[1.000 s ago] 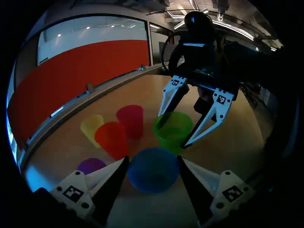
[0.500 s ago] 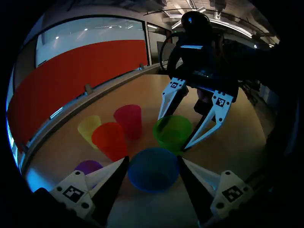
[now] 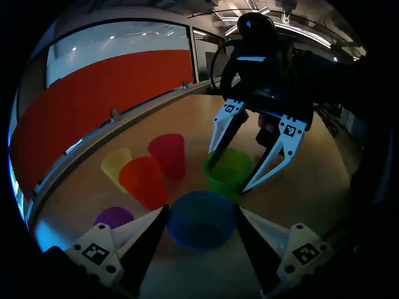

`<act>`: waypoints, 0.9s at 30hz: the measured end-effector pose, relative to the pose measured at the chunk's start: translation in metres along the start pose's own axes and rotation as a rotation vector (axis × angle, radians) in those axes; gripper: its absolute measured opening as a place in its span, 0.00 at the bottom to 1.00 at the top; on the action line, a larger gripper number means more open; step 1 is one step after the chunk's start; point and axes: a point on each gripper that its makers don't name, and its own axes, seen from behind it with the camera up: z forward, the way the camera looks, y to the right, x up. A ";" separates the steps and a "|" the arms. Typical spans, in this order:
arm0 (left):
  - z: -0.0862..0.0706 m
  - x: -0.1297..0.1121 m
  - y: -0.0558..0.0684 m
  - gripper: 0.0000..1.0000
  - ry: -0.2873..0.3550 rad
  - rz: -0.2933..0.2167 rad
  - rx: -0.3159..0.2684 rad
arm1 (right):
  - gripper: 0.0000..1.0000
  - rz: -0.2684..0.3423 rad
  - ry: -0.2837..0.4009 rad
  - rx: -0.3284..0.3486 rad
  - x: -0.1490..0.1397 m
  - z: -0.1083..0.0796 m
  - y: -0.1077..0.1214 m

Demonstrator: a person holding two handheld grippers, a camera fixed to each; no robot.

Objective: Pour water

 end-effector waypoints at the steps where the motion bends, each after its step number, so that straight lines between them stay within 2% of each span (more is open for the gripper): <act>1: 0.000 0.000 0.000 0.93 -0.002 0.001 0.000 | 0.92 0.002 0.000 0.000 0.000 0.000 0.000; 10: -0.002 -0.006 0.000 0.93 -0.024 -0.005 -0.004 | 0.95 0.030 0.007 0.001 -0.001 -0.005 -0.002; 12: -0.003 -0.008 0.000 0.98 -0.027 -0.011 -0.005 | 0.96 0.031 0.003 -0.002 -0.003 -0.006 -0.003; 17: -0.008 -0.014 -0.001 0.98 -0.038 -0.018 0.002 | 0.98 0.028 -0.007 -0.018 -0.009 -0.012 -0.005; 27: -0.029 -0.030 -0.006 0.99 -0.062 -0.032 0.039 | 0.98 0.057 -0.017 -0.065 -0.024 -0.034 -0.007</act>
